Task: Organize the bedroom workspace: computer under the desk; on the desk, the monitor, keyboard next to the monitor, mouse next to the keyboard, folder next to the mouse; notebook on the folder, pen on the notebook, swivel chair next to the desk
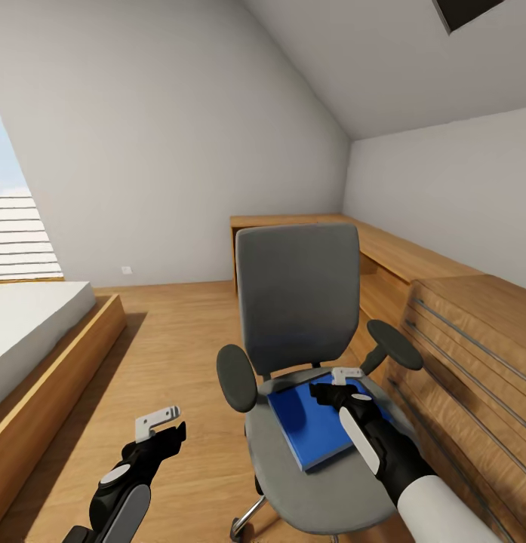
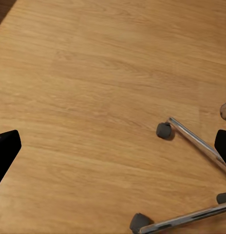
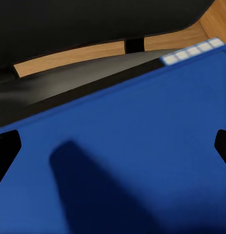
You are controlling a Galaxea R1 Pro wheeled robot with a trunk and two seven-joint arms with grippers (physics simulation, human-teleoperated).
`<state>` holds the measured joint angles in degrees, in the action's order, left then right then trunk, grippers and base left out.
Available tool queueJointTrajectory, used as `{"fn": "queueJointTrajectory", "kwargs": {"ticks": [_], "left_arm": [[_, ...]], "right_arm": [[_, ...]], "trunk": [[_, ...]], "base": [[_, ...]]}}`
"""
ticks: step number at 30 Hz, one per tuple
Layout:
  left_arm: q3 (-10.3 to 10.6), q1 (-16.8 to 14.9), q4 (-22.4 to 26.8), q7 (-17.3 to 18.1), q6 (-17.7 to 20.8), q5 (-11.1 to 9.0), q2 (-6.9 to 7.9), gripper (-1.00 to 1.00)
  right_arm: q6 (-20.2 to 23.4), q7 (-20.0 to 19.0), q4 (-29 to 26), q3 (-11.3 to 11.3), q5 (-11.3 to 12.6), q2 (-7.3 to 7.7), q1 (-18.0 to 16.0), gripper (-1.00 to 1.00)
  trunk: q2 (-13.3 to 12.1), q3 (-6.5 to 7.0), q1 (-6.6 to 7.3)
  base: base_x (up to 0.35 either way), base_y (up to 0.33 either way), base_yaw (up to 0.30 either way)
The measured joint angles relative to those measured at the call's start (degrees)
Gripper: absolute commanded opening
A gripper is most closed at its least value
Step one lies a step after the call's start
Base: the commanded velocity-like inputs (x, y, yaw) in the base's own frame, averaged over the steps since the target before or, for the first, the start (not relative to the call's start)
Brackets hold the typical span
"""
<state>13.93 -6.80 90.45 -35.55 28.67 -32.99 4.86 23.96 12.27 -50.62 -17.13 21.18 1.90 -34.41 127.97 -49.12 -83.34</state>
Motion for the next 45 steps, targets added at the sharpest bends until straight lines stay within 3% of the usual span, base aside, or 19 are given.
{"fn": "queueJointTrajectory", "kwargs": {"ticks": [11,15,45], "left_arm": [[0.0,0.0,0.0,0.0,0.0,0.0,0.00,1.00],[0.0,0.0,0.0,0.0,0.0,0.0,0.02,1.00],[-0.1,0.0,-0.5,0.2,0.1,-0.1,0.09,1.00]], "right_arm": [[-0.1,0.0,0.0,0.0,-0.3,0.03,0.0,1.00],[0.0,0.0,-1.1,0.0,-0.6,0.03,0.0,1.00],[0.1,0.0,-1.7,0.0,-0.8,0.03,0.0,1.00]], "trunk": [[1.2,-0.53,-0.66],[2.8,-1.24,-1.52],[3.6,-1.61,-1.97]], "base": [[0.000,0.000,0.000],[0.000,0.000,0.000],[-0.003,-0.001,0.000]]}}
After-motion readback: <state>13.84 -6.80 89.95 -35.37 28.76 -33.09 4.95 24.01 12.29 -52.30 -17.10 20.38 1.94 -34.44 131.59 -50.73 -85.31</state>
